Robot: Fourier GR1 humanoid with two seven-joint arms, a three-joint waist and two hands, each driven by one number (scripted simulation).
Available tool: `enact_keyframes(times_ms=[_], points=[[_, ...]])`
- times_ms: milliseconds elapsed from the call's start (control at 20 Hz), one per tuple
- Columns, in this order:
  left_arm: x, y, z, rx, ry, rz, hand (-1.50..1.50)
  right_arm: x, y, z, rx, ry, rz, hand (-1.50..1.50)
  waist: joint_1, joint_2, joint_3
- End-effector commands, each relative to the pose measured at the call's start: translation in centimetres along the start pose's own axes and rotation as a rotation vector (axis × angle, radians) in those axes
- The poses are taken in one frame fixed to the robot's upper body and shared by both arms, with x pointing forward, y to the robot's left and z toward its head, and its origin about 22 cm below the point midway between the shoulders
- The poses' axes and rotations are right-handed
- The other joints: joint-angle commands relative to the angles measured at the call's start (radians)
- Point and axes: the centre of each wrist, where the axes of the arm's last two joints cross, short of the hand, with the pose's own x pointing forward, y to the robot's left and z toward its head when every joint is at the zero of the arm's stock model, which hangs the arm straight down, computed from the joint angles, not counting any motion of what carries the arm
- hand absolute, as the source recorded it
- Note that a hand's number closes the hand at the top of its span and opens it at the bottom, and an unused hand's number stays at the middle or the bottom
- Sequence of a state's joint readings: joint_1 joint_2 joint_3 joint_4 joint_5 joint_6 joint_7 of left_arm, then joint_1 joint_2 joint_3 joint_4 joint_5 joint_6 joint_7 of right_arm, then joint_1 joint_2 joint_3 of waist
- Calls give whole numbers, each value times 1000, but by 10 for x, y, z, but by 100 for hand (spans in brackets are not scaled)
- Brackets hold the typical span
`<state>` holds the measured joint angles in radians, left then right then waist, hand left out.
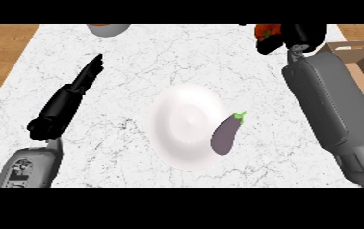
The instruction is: Pick the tomato from the plate and place it in the cardboard box
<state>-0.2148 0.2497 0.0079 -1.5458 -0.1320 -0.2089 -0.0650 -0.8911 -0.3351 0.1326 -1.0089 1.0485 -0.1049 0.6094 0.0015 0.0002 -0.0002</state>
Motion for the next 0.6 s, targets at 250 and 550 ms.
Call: enact_keyframes(times_ms=[250,550], points=[[3,11,-4,9,6,-3,0,-54,-66,-32,-236,347,-111,150,-13,-3,0],[-5,-3,-7,-4,0,16,0,-126,-83,-44,-284,468,-126,150,-7,1,0]])
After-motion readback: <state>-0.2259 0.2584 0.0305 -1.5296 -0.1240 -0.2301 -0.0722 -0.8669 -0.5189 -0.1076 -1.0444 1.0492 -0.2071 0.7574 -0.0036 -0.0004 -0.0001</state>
